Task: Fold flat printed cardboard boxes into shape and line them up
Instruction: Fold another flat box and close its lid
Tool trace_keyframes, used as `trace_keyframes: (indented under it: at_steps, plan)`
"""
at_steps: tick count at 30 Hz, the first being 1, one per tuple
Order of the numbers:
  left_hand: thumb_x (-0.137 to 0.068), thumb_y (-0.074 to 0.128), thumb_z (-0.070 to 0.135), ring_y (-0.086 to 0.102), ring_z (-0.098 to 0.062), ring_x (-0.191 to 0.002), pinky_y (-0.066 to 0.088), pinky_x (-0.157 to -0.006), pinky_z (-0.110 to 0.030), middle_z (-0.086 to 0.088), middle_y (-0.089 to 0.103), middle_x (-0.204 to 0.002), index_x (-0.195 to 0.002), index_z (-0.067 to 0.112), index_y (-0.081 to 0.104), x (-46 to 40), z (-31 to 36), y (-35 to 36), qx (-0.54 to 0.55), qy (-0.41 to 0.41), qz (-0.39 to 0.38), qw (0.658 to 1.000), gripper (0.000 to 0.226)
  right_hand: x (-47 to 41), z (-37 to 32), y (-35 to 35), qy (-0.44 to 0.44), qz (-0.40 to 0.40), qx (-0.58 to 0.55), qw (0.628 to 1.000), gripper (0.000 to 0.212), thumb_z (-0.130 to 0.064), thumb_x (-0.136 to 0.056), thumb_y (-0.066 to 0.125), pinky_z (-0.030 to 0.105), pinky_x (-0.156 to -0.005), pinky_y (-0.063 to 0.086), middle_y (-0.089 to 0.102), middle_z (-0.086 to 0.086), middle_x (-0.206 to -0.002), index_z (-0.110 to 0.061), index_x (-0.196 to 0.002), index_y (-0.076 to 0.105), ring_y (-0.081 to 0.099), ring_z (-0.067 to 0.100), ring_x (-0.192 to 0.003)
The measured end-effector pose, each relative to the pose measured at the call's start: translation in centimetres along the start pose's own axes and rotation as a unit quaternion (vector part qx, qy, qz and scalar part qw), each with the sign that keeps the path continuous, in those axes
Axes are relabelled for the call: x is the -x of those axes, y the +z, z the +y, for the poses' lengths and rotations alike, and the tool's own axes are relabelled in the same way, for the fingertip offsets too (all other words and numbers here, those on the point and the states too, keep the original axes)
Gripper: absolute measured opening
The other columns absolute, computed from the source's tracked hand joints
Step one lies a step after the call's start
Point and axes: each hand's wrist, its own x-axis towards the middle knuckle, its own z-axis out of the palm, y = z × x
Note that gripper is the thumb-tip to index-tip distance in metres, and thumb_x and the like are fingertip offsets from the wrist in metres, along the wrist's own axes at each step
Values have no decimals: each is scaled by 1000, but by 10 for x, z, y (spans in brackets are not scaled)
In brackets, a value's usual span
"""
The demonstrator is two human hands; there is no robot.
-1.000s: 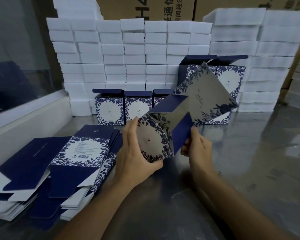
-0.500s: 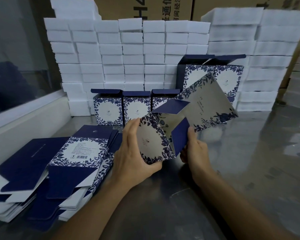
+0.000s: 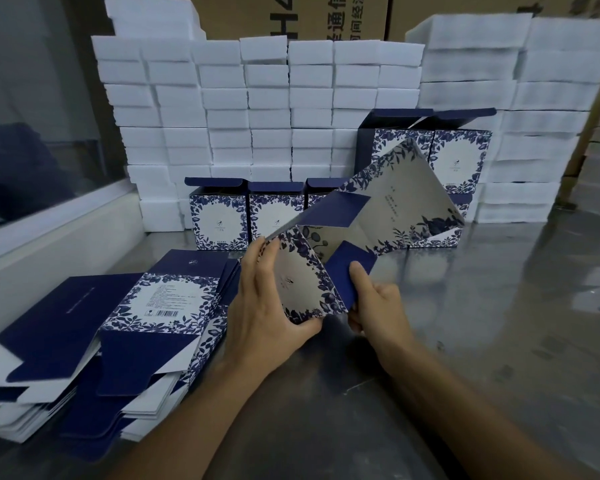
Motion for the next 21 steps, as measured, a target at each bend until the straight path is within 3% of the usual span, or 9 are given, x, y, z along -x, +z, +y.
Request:
trace_keyframes:
  at_steps: [4,9,12,14,16,17,19,21]
  plan:
    - [-51,91,45,36,-26,-138,59,-77,-42,-7,22,-154,-148,18,15,1,-1,1,-10,-1,5,1000,126,0,-1,-3,4,-16,1,1000,63,-35,-105,47,20,-39,30,40,-1,-41,-22,-44,42,33,10,-36]
    - [-52,91,48,34,-27,-139,57,-83,-47,-9,25,-152,-147,16,18,0,-3,1,-17,-6,26,1000,124,3,0,0,-1,-71,23,997,55,-47,-99,53,20,-45,43,52,4,-47,-15,-54,55,47,13,-42]
    - [-50,91,53,37,-26,-137,58,-82,-49,-5,23,-151,-147,18,16,-1,-5,1,1,-10,27,1000,127,5,-1,4,-13,-57,46,997,59,-47,-99,52,23,-49,46,59,11,-52,-4,-61,62,52,13,-46]
    - [-52,86,62,43,-25,-133,58,-81,-46,-1,25,-149,-147,18,18,0,-4,0,28,-13,27,999,125,4,-2,3,-43,-19,73,996,69,-50,-98,54,32,-57,47,65,29,-71,15,-77,63,54,20,-55]
    - [-57,79,69,48,-19,-126,57,-78,-36,2,31,-144,-147,19,22,0,-1,-1,47,-22,28,998,117,5,-5,2,-76,17,67,995,75,-53,-95,58,52,-71,51,60,41,-96,22,-96,57,57,39,-70]
    - [-60,76,70,49,-14,-122,55,-76,-31,4,36,-139,-145,20,25,0,0,-1,50,-27,28,998,111,6,-8,1,-87,26,52,995,76,-55,-93,60,59,-78,51,59,42,-103,21,-101,55,60,48,-82]
    - [-66,68,72,50,-7,-110,53,-75,-30,6,43,-128,-141,21,32,0,1,-1,47,-39,25,998,98,6,-11,0,-88,39,19,995,70,-54,-90,63,65,-88,47,61,38,-102,15,-98,53,59,50,-97]
    - [-71,61,73,52,-7,-105,54,-75,-33,6,50,-123,-139,21,36,2,2,-1,45,-46,18,998,89,3,-10,-2,-81,61,0,995,49,-48,-94,62,62,-94,47,57,22,-86,-3,-85,47,59,34,-86]
